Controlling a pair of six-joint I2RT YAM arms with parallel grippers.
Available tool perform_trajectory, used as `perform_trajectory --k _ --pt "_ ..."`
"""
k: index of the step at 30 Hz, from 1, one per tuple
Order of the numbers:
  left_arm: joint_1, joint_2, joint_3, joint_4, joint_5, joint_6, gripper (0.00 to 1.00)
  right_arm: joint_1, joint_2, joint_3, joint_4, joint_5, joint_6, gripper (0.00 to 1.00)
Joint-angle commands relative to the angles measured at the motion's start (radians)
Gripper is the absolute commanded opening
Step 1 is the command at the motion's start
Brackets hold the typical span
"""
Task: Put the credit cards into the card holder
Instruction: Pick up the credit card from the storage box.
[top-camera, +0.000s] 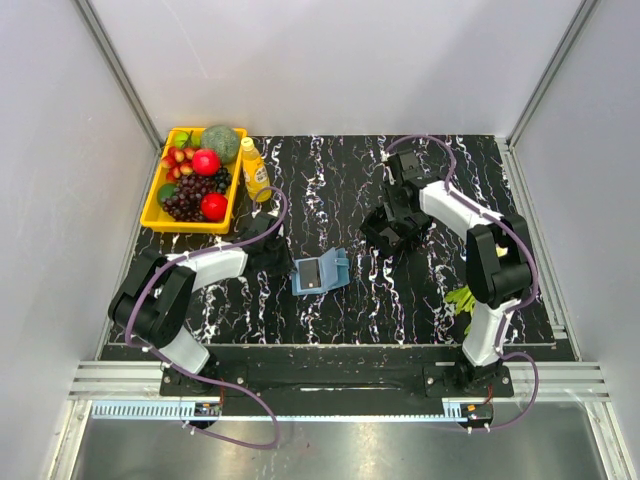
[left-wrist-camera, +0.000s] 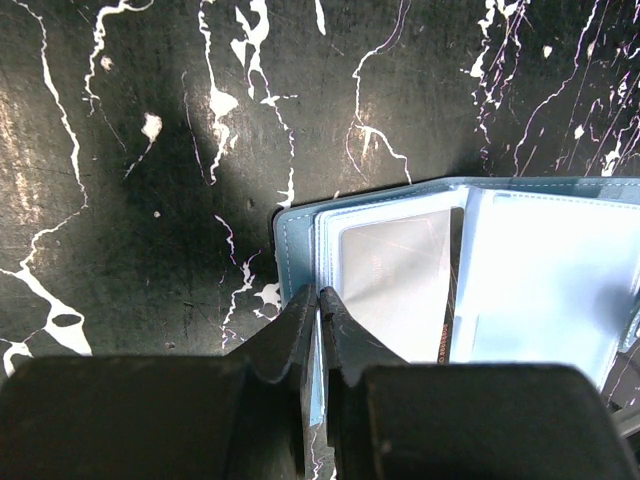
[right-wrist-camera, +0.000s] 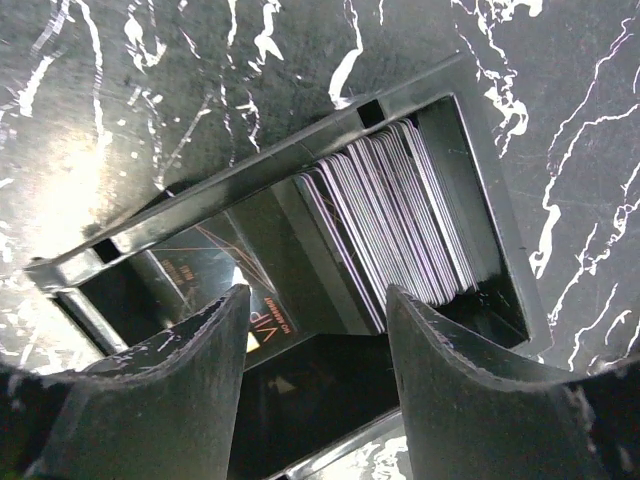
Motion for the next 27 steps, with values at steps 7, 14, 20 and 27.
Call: perform_trajectory --k 7,14,20,27 --pt "-0.002 0.025 0.023 -0.021 0.037 0.025 0.10 -0.001 0.071 0.037 0.013 0.124 -0.127 0.66" --pt "-0.001 0.034 0.020 -0.014 0.042 0.024 0.10 0.016 0.113 0.032 0.034 0.176 -0.143 0.67" --pt "-0.002 0.037 0.019 -0.011 0.045 0.025 0.10 0.027 0.154 0.031 0.036 0.205 -0.136 0.62" --pt "0.002 0.035 0.005 -0.004 0.048 0.024 0.10 0.028 0.162 0.031 0.039 0.214 -0.133 0.54"
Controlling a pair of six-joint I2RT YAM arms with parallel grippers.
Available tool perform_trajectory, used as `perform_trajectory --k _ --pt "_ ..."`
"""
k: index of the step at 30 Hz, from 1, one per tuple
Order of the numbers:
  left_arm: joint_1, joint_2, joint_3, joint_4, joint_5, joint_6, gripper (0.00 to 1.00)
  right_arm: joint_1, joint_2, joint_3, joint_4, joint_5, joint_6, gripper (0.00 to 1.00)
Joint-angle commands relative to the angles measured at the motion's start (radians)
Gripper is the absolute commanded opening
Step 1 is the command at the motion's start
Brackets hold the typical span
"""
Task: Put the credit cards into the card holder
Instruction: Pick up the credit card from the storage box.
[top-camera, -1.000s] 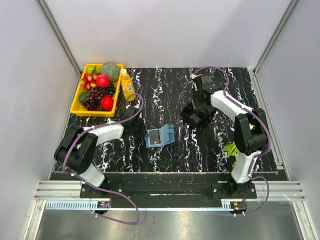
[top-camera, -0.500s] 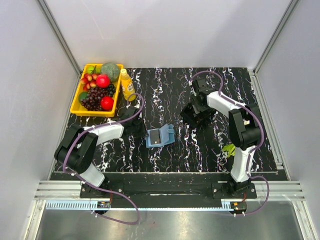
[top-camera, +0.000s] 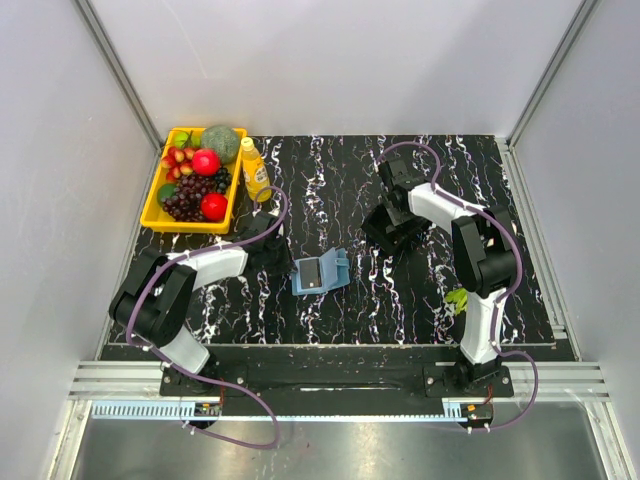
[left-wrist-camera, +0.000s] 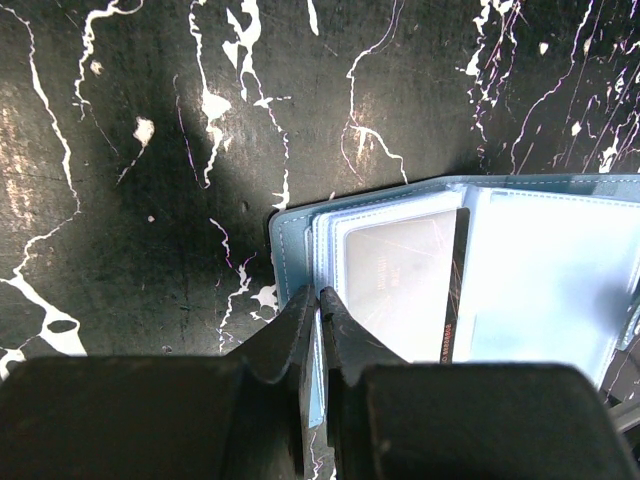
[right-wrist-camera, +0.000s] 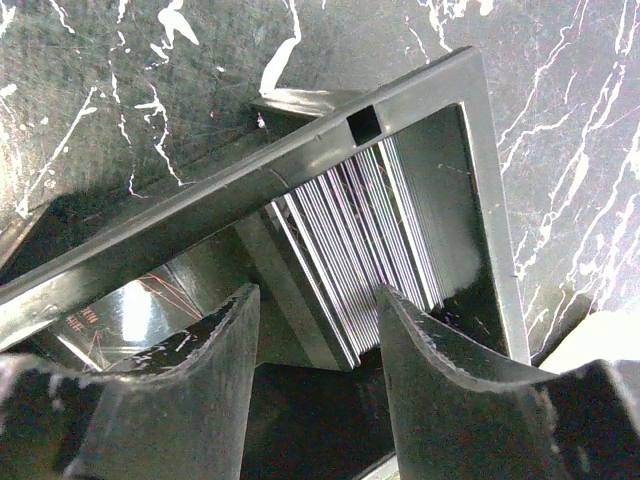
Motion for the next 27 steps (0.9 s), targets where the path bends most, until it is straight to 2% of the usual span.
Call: perform_trajectory --k 1,4,5,6,10,15,20,22,27 --pt "-0.002 0.026 -0.003 -0.004 0.031 0.012 0.10 0.006 0.040 0.018 0.014 0.013 0.005 0.53" --pt "0.001 0.026 -0.003 0.000 0.031 0.013 0.10 0.006 0.035 0.015 0.018 0.008 0.011 0.48" --pt "0.001 0.029 -0.002 -0.003 0.033 0.013 0.10 0.006 0.031 0.015 0.019 -0.001 0.011 0.44" --pt "0.001 0.032 -0.002 -0.003 0.034 0.015 0.10 0.006 0.023 0.013 0.022 -0.009 0.010 0.36" --pt "0.001 0.037 -0.002 -0.001 0.037 0.017 0.10 0.008 0.009 0.013 0.024 -0.004 0.008 0.29" --pt "0.004 0.035 -0.005 0.000 0.039 0.015 0.10 0.006 -0.017 0.009 0.034 0.011 0.011 0.25" --pt "0.004 0.034 -0.005 -0.003 0.039 0.018 0.10 0.006 -0.063 -0.005 0.060 -0.001 0.011 0.11" --pt "0.004 0.032 -0.005 -0.003 0.039 0.018 0.10 0.006 -0.078 -0.008 0.065 0.000 0.016 0.02" --pt "0.004 0.035 -0.003 -0.004 0.039 0.020 0.10 0.008 -0.101 -0.024 0.070 -0.036 0.008 0.00"
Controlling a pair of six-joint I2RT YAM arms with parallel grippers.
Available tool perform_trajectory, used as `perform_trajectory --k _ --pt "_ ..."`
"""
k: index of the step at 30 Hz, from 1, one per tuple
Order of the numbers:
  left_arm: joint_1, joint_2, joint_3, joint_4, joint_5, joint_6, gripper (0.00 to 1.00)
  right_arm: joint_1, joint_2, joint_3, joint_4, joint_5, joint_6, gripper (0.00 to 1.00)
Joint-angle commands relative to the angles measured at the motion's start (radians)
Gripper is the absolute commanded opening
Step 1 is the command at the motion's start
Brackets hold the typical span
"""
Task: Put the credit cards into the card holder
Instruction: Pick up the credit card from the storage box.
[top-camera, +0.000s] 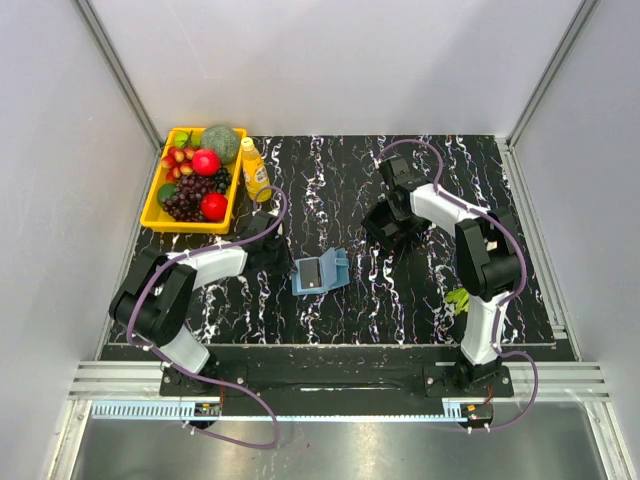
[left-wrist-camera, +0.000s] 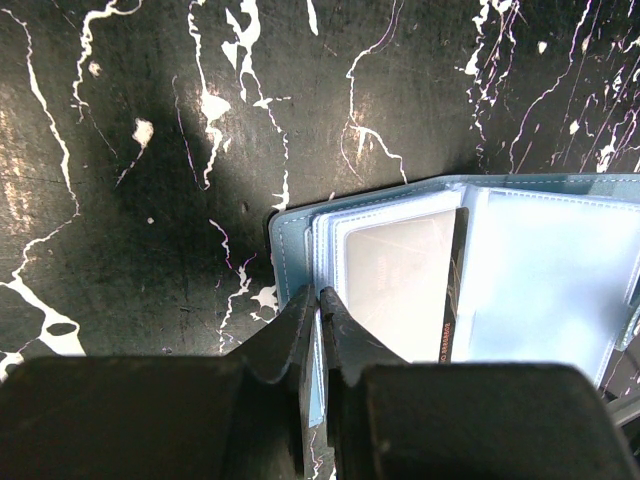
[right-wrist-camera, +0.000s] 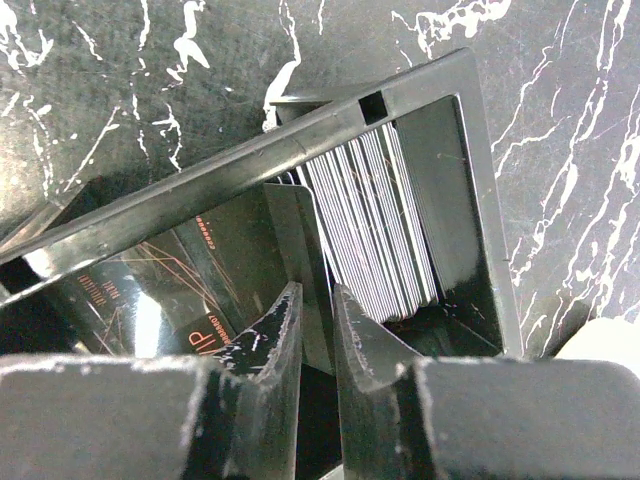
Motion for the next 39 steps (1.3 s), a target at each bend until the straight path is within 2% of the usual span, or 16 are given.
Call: perform_trajectory --k 1,6,17,28,39 --pt "-0.003 0.032 -0.003 -0.007 0.021 0.016 0.10 0.004 -0.078 -0.015 0.032 -0.049 0.005 0.00" --pt "-0.003 0.035 -0.005 -0.006 0.021 0.015 0.10 0.007 -0.129 -0.026 0.025 -0.101 0.016 0.00" --pt "-0.005 0.044 0.001 -0.009 0.032 0.016 0.09 0.007 -0.135 -0.015 -0.003 -0.162 0.037 0.00" --pt "-0.003 0.046 0.009 -0.013 0.033 0.016 0.09 0.007 -0.017 0.040 -0.049 -0.176 0.076 0.00" --pt "-0.003 0.054 0.015 -0.016 0.033 0.018 0.09 0.007 0.015 0.043 -0.055 -0.190 0.085 0.03"
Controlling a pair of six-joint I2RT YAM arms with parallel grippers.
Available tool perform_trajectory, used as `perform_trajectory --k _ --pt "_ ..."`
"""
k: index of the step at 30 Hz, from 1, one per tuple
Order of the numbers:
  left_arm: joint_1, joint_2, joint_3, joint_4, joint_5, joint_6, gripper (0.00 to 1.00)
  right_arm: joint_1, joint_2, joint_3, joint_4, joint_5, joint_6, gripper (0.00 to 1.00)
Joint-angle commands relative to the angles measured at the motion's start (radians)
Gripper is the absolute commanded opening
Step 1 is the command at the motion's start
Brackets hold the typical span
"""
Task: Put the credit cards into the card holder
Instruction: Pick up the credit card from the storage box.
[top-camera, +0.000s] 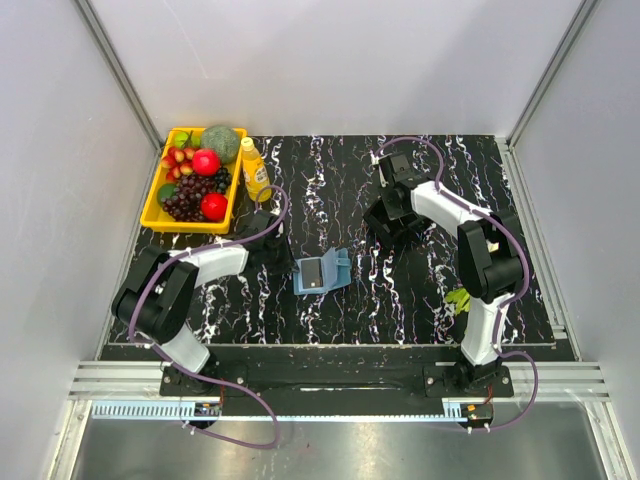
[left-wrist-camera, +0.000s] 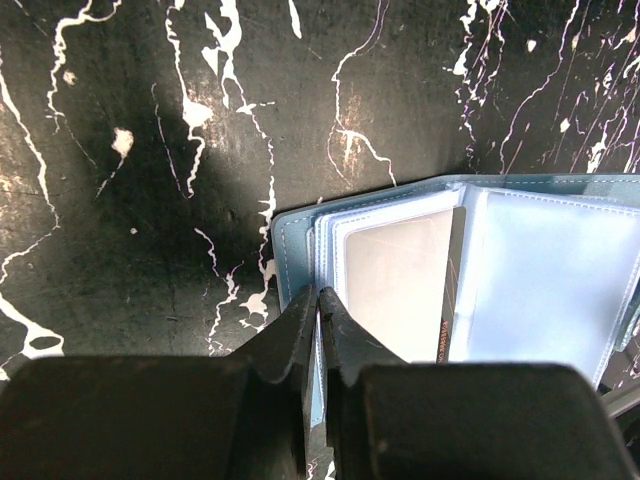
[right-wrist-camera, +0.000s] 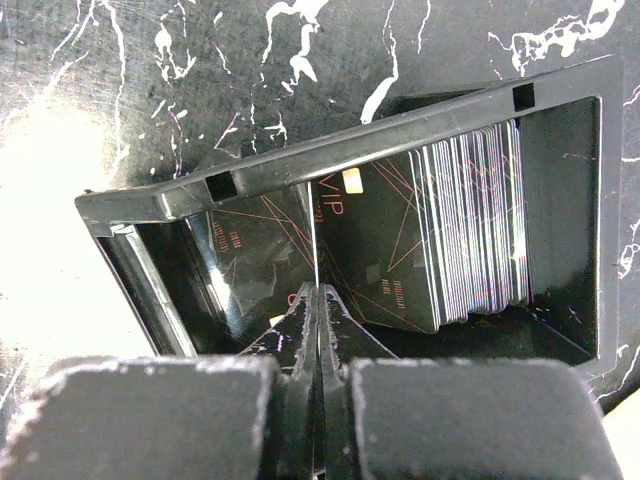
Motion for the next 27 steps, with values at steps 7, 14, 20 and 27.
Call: perform_trajectory --k 7,14,20,27 --pt "-0.007 0.041 0.007 -0.022 0.015 0.014 0.09 0.003 0.061 0.044 -0.037 0.029 0.020 0.09" --pt "-0.006 0.039 0.007 -0.022 0.014 0.014 0.09 0.003 0.047 0.044 -0.028 0.073 0.039 0.00" --pt "-0.007 0.038 0.007 -0.026 0.012 0.013 0.09 0.000 0.004 0.030 -0.008 0.066 0.037 0.00" --pt "-0.004 0.031 0.009 -0.029 0.015 0.019 0.09 -0.053 -0.056 0.001 0.015 -0.103 0.089 0.00"
